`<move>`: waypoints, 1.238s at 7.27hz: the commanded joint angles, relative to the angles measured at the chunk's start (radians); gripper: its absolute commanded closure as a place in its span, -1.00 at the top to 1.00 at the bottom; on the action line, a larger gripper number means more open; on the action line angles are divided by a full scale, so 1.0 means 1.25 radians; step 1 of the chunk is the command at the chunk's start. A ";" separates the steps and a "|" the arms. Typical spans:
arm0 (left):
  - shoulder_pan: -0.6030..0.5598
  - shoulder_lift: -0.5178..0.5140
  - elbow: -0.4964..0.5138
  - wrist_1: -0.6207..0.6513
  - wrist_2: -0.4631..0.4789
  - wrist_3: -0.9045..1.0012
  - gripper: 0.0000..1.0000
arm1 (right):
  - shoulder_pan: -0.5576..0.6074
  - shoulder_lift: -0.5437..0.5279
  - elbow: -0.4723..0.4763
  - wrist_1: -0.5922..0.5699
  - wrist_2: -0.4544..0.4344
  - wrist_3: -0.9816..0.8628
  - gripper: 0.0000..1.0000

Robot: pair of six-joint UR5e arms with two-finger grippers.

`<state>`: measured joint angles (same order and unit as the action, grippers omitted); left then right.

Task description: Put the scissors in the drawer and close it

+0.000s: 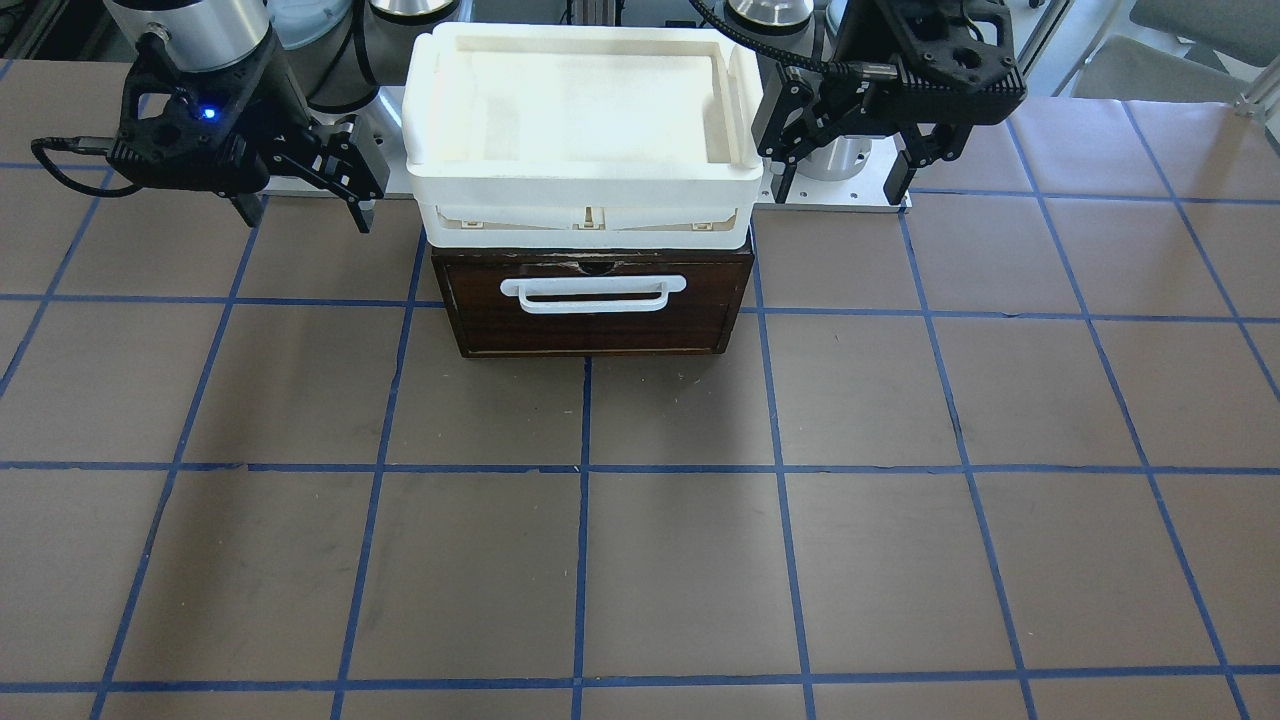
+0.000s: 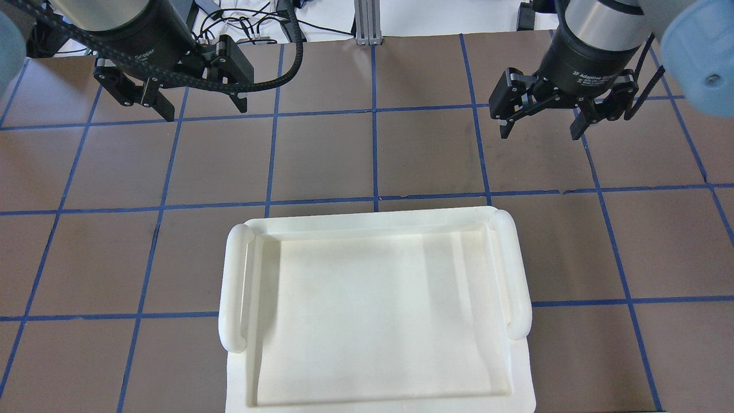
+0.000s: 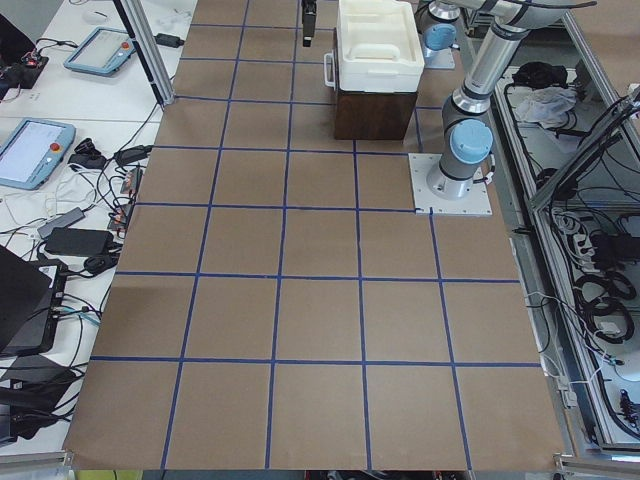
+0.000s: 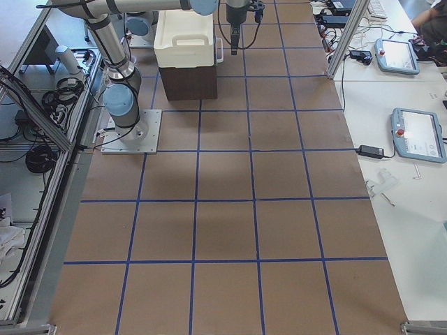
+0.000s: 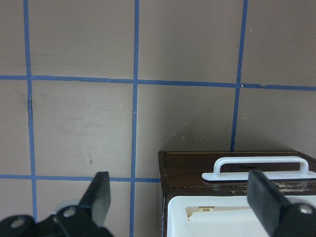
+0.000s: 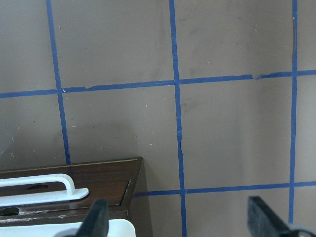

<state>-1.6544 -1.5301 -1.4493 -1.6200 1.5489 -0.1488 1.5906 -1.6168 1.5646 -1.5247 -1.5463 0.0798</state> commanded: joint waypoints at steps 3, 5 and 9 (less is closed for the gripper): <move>0.012 0.009 -0.010 0.021 0.000 0.015 1.00 | 0.000 0.000 0.000 0.000 -0.009 -0.015 1.00; 0.026 0.005 -0.009 0.072 0.004 0.026 1.00 | 0.000 0.000 0.001 0.000 -0.002 -0.011 1.00; 0.026 0.009 -0.053 0.120 0.039 0.150 1.00 | 0.000 0.000 0.001 0.000 -0.001 -0.015 1.00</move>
<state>-1.6217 -1.5206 -1.4942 -1.5108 1.5663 -0.0365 1.5907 -1.6168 1.5662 -1.5248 -1.5480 0.0638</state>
